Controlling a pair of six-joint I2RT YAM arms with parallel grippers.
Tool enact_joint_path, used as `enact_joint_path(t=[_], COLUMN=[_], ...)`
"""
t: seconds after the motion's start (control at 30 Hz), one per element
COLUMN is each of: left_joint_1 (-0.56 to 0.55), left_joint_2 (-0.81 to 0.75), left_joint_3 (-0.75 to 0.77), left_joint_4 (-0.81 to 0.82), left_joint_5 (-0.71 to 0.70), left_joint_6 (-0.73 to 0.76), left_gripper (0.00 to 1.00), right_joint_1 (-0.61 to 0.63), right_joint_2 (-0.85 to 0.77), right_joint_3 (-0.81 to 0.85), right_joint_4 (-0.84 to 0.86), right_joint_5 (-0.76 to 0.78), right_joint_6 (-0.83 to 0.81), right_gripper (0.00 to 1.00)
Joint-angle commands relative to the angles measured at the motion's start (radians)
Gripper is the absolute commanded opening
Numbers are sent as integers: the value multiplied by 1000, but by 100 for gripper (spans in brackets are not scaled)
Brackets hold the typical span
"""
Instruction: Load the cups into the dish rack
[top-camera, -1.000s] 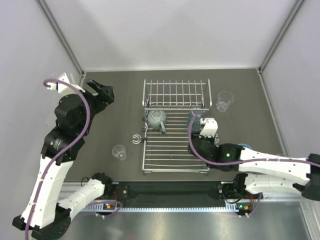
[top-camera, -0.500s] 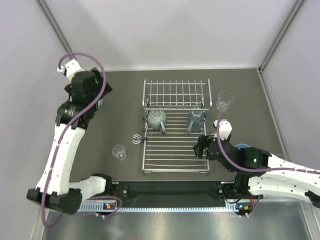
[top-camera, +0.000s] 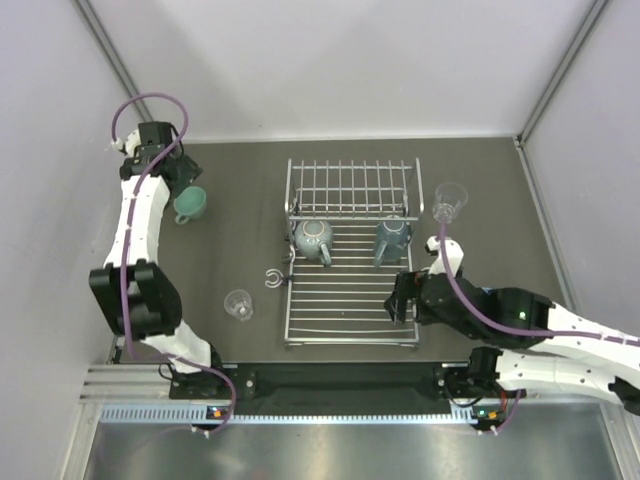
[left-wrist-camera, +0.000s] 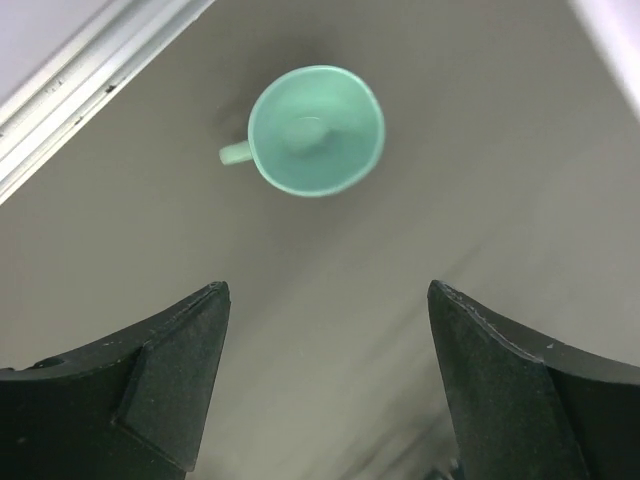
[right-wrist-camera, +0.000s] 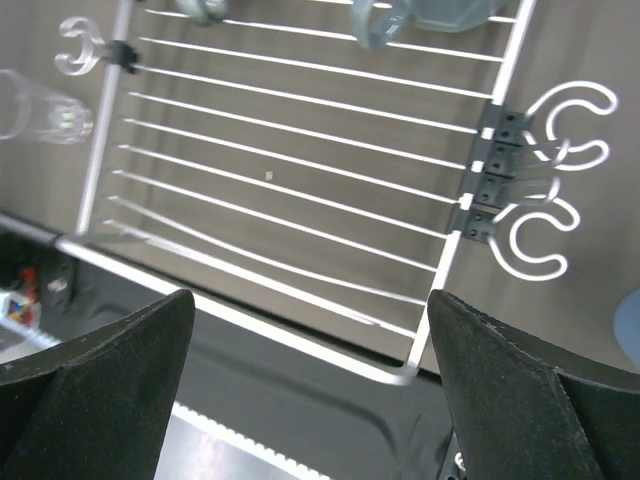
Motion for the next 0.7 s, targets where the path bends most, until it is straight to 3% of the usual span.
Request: enact_joint_path(t=[0.0,0.27,0.67], left_joint_1=[21,26,23], left_joint_2=[76,289,424], left_joint_3=[85,126,131], left_joint_4=[44,104,196], left_joint_5=[0,17,31], left_joint_6=[-20,-15,0], left_gripper=[84,74,71], right_joint_1=[12,12,11], right_joint_2=[-80,-250,-276], right_joint_3=[9,-31,-25], right_joint_4=[17,19,-58], right_joint_5=[-57,-73,-74], right_joint_6=[-38,-51,-68], right_gripper=[100,100,100])
